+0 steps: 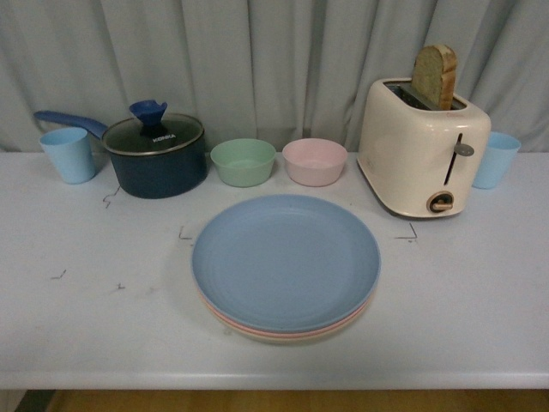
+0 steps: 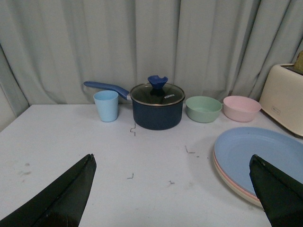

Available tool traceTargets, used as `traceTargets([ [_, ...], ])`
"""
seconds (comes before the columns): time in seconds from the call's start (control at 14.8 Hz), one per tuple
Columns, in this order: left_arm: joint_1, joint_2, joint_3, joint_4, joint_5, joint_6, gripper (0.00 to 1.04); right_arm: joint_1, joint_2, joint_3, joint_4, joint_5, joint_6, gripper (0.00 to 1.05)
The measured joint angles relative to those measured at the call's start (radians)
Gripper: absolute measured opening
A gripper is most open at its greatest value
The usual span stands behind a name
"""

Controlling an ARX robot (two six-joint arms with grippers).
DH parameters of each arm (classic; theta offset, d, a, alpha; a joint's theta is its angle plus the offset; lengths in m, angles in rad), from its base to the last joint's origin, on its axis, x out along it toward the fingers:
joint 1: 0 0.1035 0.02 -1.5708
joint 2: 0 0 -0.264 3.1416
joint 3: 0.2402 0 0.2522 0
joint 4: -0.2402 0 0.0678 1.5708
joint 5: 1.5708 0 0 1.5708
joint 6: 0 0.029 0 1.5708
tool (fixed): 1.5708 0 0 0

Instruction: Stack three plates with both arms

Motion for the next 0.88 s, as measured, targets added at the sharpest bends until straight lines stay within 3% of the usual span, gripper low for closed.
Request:
traceTargets([
  [0.07,0.0,0.0,0.0,0.0,0.0,0.0,0.98,0.0,0.0,0.0,0.0,0.0,0.0,0.96],
  [0.14,0.0,0.0,0.0,0.0,0.0,0.0,0.98,0.0,0.0,0.0,0.0,0.0,0.0,0.98],
  [0.88,0.0,0.0,0.0,0.0,0.0,0.0,0.98,0.0,0.0,0.0,0.0,0.0,0.0,0.98],
])
